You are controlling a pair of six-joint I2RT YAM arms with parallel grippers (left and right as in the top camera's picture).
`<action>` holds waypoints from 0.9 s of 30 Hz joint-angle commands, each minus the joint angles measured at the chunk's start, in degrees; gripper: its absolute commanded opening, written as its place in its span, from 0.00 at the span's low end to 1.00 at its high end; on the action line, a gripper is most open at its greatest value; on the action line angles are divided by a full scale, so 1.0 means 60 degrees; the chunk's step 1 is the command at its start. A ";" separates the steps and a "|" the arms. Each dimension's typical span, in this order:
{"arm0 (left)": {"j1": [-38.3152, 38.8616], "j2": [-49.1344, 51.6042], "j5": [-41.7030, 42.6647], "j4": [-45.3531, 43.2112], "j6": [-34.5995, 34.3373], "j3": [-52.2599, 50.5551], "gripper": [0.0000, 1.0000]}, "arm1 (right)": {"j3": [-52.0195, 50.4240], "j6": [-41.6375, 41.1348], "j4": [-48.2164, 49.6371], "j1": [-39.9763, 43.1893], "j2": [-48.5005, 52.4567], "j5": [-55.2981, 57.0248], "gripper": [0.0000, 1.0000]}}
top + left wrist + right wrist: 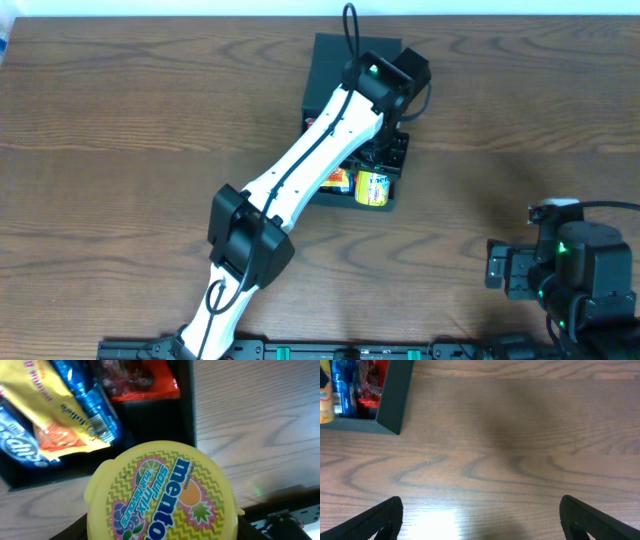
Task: Pack container
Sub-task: 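Carry the Mentos container into the black box's right corner and release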
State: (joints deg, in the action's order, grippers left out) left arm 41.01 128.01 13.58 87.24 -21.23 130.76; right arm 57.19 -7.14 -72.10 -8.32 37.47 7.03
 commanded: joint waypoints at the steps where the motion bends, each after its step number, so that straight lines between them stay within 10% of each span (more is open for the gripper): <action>1: -0.0091 0.0372 0.0251 0.0004 -0.0120 0.0299 0.06 | 0.0011 0.0095 0.0011 0.0095 -0.0015 -0.0029 0.99; 27: -0.0568 0.1606 0.0248 -0.1188 -0.0171 0.0306 0.06 | 0.0011 0.0095 0.0011 0.0095 -0.0015 -0.0029 0.99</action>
State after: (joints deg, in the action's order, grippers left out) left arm 36.95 135.74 14.66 79.55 -22.50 131.09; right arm 57.19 -7.14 -72.10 -8.32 37.47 7.01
